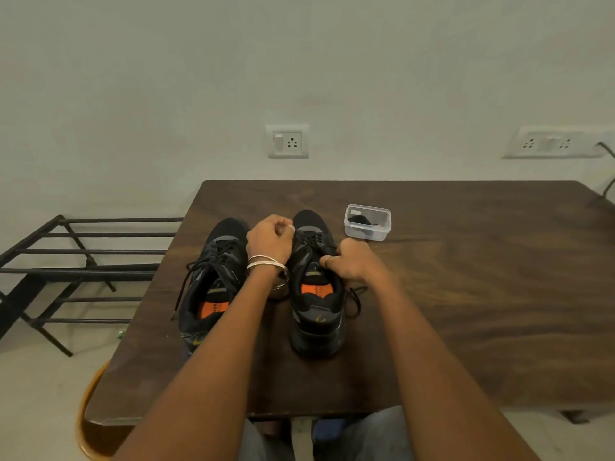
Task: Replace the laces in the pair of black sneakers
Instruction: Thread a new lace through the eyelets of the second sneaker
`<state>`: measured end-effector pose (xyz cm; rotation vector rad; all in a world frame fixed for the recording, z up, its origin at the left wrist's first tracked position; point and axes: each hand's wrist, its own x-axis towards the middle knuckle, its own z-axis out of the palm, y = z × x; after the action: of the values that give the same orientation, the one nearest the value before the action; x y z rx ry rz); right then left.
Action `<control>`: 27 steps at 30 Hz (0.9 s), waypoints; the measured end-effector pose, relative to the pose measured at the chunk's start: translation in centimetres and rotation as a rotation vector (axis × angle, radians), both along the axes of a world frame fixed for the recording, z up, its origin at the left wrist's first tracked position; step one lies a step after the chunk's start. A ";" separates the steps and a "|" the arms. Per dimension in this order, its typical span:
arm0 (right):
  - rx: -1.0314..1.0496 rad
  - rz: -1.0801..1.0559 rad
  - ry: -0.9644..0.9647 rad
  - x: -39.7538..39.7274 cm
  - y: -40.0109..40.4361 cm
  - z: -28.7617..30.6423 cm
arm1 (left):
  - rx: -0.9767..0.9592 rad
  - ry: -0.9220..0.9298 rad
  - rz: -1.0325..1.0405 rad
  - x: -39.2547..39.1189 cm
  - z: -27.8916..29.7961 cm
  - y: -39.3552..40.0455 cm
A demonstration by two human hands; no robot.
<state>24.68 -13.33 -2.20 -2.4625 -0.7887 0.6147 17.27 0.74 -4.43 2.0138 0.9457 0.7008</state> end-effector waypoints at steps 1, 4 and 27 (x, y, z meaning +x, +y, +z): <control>-0.011 0.005 0.003 -0.1 0.1 -0.1 | 0.094 0.011 -0.082 -0.1 0.4 0.1; -0.039 0.014 0.022 -0.5 0.3 0.0 | 0.296 0.224 -0.341 -0.1 1.3 -0.4; -0.116 0.028 0.061 -1.5 1.1 -0.2 | 0.388 0.287 -0.190 -0.1 1.1 0.2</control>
<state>23.16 -12.20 -2.40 -2.5274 -0.7850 0.7617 17.20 0.95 -3.36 2.5613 0.8057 0.5279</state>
